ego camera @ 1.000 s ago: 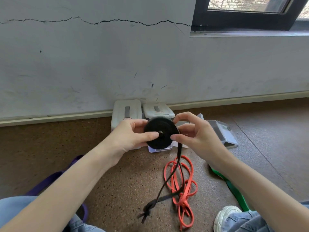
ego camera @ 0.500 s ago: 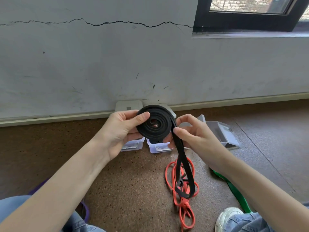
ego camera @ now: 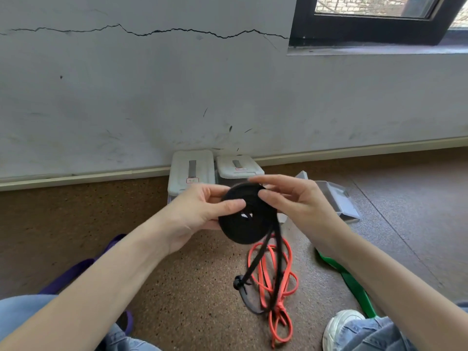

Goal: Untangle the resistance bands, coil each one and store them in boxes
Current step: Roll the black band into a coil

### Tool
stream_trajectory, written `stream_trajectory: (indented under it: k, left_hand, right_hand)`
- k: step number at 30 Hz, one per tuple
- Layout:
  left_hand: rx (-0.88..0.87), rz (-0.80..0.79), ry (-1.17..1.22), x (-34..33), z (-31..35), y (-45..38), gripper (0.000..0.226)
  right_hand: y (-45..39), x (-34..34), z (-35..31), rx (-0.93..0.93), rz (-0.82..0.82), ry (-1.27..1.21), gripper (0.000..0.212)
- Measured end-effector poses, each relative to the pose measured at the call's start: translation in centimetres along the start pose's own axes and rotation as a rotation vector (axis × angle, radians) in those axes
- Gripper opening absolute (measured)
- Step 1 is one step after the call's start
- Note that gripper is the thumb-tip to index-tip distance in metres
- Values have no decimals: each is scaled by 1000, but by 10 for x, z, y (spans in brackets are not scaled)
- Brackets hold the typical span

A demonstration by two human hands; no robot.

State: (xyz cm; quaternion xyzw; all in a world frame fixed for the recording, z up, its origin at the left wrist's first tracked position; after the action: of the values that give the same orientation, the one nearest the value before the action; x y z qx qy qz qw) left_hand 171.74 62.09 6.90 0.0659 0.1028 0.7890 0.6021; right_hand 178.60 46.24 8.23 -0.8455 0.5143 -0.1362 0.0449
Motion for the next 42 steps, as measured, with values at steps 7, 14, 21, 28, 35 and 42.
stream_trajectory:
  k: [7,14,21,28,35,42]
  left_hand:
    - [-54,173,252,25,21,-10,18]
    - [-51,245,349,20,14,-12,21]
    - [-23,163,300,9,6,-10,37]
    - [-137,251,-22,7,11,-4,34]
    - [-204,448,147,7,12,-7,27]
    - [-162,502,320,3,6,-6,17]
  right_hand:
    - [-5,7,-1,-143,-44,-191,19]
    - [-1,-6,1,-133,-17,-176,23]
    - [0,2,9,-111,103,-160,20]
    - [0,-3,3,-127,-104,53,23]
    - [0,-4,5,-174,-3,-101,24]
    - [6,-18,8,-200,-32,-145,17]
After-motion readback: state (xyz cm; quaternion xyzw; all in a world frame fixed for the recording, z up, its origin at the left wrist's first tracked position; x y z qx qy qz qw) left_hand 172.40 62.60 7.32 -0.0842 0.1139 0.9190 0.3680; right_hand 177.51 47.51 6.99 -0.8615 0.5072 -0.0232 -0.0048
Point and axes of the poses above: each hand's wrist, its own y-axis away from the middle knuckle, its own x-axis out of the back of the hand, z = x × y, the point moved 3 cm from there along -y, towards the middle knuckle, and after that the axes turned 14 degrees about z, right-handed, at the moved point
